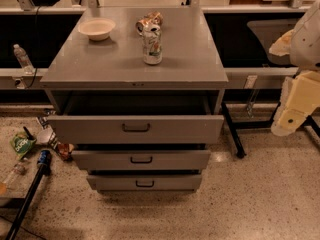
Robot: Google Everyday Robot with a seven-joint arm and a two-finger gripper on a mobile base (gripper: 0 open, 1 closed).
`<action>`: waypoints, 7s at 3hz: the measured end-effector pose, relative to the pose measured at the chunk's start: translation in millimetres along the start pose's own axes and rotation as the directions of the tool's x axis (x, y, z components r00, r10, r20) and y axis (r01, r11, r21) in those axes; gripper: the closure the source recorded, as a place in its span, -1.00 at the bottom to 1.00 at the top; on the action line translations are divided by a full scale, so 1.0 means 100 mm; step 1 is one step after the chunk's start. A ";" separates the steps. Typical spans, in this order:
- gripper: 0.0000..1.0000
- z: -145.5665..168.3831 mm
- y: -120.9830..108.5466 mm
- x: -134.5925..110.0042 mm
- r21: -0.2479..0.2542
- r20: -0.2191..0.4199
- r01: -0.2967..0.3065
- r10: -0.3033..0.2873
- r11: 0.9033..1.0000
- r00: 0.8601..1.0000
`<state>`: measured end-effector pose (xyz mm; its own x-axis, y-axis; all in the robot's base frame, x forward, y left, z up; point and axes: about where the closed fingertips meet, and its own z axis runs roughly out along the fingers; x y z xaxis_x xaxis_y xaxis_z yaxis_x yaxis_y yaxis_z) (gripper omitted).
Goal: Open top drawer
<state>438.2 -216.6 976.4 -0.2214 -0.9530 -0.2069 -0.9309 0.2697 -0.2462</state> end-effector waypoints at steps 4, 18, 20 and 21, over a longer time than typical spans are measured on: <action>-1.00 1.48 -0.18 -0.37 -0.176 0.261 0.084 -0.036 0.981 0.965; 0.44 2.97 -0.08 -0.50 -0.343 0.224 0.284 -0.215 0.895 0.950; 1.00 2.60 -0.39 -0.62 -0.294 0.219 0.255 -0.195 0.921 0.956; 1.00 2.73 -0.38 -0.68 -0.252 0.252 0.236 -0.172 0.939 0.952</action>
Offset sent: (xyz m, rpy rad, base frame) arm 0.0512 0.0237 -0.0831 0.2422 0.0710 0.0739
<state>568.3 -124.1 741.3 0.0222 -0.9192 -0.3931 -0.9991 -0.0064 -0.0416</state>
